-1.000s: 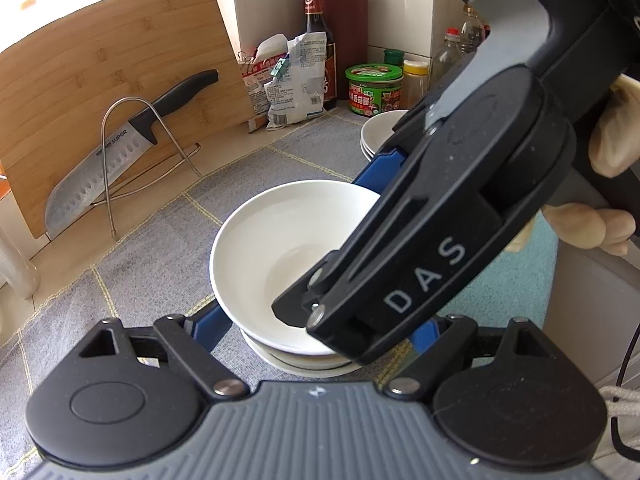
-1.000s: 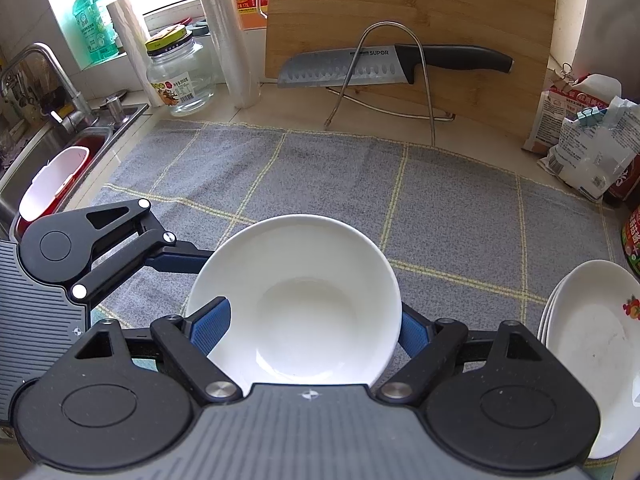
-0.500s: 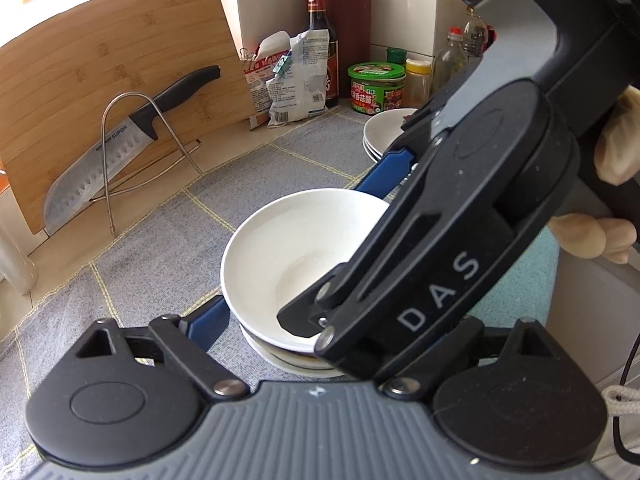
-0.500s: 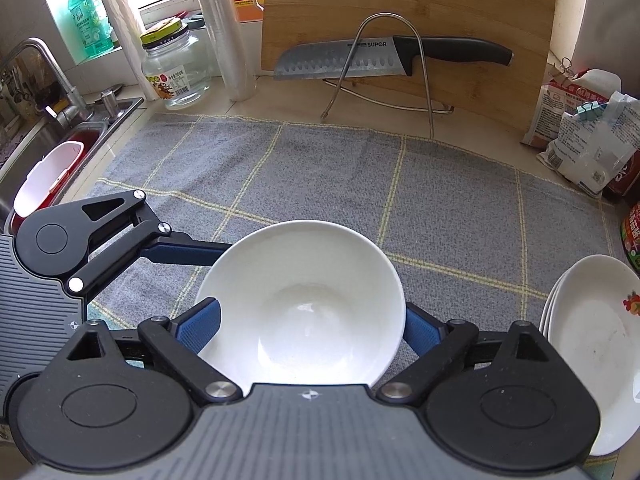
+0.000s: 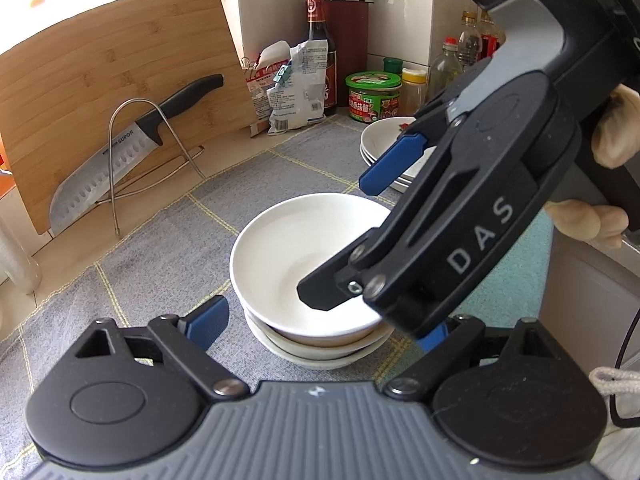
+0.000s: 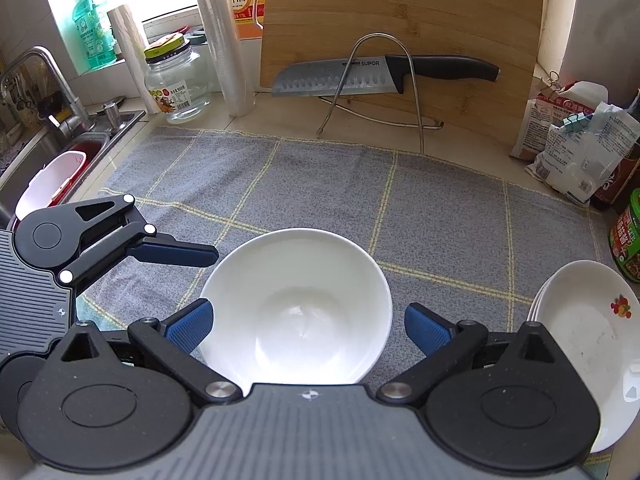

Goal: Organize plates and bowls
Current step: 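Lower the held bowl into the nested bowls and open the right tool, then bring both tools to opposite sides of the three-bowl stack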

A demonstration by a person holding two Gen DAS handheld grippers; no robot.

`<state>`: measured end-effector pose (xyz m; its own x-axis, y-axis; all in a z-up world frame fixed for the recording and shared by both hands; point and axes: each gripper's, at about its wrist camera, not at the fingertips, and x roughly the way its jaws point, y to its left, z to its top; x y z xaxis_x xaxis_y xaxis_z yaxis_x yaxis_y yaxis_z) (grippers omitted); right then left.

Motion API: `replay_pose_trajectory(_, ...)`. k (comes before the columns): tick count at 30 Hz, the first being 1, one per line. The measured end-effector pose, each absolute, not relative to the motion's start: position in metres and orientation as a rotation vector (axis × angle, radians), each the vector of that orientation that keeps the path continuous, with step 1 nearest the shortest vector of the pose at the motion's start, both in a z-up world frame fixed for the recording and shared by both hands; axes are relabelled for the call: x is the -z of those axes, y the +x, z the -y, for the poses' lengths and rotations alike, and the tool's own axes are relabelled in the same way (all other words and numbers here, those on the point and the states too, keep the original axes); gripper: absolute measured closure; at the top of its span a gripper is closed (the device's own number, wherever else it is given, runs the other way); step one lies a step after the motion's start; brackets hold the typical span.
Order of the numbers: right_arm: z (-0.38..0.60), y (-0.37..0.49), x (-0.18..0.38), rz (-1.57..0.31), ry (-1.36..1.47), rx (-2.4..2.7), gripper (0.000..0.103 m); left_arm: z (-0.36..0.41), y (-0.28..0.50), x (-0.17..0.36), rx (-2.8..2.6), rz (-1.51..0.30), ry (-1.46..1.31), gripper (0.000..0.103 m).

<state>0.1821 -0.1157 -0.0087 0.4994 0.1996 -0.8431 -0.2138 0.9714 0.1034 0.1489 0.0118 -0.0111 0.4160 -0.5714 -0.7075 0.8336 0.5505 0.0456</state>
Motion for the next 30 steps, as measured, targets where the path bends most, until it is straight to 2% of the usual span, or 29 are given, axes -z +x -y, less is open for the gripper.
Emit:
replay_pose_trajectory(20, 0.116, 0.167, -0.001, -0.984, 0.015, -0.250, 0.000, -0.024, 0.148, 0.013, 0.948, -0.720, 0.374, 0.009)
replay_pose_trajectory(30, 0.142, 0.129, 0.005, -1.007, -0.045, -0.175, 0.000, -0.024, 0.142, 0.034, 0.940, -0.761, 0.403, 0.009)
